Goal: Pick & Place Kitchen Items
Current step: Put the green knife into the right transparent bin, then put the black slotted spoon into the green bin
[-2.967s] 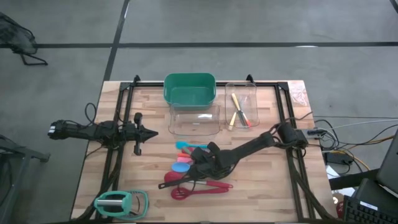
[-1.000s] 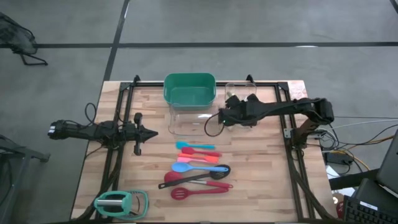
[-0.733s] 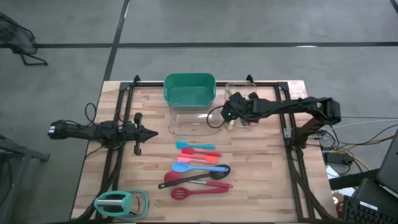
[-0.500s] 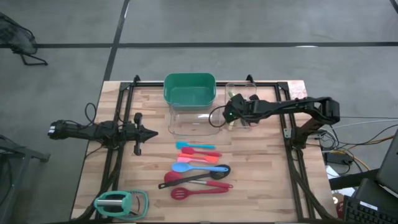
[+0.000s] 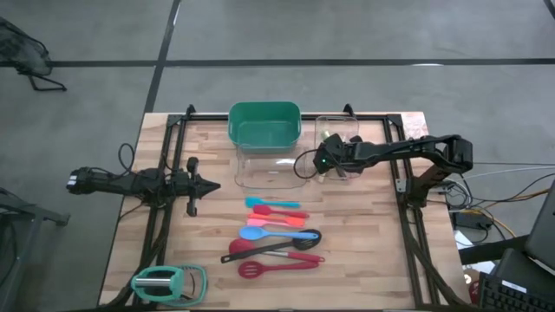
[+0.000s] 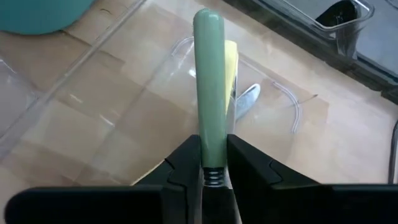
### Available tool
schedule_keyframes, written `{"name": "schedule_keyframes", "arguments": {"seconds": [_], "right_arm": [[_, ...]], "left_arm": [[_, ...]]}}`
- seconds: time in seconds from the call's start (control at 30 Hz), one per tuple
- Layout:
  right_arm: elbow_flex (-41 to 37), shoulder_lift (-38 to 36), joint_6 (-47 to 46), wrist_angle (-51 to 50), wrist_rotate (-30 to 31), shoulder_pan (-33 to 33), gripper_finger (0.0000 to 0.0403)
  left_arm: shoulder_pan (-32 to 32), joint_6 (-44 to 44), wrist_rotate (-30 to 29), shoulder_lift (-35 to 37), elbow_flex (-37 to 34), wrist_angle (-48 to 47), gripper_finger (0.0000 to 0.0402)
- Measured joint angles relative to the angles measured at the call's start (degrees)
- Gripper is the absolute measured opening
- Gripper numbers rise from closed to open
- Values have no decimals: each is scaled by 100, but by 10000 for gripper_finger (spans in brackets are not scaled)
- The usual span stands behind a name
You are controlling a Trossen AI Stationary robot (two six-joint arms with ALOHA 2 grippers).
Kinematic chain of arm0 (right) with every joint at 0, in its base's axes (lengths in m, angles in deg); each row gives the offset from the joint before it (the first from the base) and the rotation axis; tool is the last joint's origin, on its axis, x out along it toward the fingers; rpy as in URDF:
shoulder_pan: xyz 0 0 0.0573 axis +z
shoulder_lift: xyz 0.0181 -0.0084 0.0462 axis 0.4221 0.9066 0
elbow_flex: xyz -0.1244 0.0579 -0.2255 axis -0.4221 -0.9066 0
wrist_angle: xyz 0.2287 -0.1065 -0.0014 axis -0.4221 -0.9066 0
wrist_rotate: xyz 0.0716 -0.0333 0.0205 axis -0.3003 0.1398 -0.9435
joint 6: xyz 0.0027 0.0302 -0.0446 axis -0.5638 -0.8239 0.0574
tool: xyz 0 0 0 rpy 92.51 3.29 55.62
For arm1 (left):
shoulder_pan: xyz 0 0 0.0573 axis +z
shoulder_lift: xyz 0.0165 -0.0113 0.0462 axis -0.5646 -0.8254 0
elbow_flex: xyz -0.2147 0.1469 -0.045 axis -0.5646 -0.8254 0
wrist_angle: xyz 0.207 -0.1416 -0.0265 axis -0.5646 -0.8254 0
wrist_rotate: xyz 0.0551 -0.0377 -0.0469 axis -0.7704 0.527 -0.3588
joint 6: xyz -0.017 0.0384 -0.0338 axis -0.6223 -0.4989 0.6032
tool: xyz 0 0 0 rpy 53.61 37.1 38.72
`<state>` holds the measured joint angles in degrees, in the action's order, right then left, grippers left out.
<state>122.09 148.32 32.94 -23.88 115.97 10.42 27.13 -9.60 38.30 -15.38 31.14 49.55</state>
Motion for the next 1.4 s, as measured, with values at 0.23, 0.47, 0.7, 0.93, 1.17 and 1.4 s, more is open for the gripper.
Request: {"name": "schedule_keyframes", "arguments": {"seconds": [0.23,0.47,0.7,0.93,1.17,1.4], "right_arm": [[111,0,0,-55,-7,5,108],[423,-27,224,-266,-179,151,139],[948,-42,1085,-457,-197,655,171],[1228,-33,2268,315,-186,1576,194],[1219,-28,3157,1352,-439,2285,195],[1204,0,3866,1979,-1291,2650,175]], "left_arm": [[-2,2,0,0,0,0,10],[0,0,0,-1,2,0,10],[-2,0,0,-2,0,0,10],[0,0,0,-2,2,0,10],[-1,1,0,-2,1,0,10],[-1,0,0,-2,1,0,10]]}}
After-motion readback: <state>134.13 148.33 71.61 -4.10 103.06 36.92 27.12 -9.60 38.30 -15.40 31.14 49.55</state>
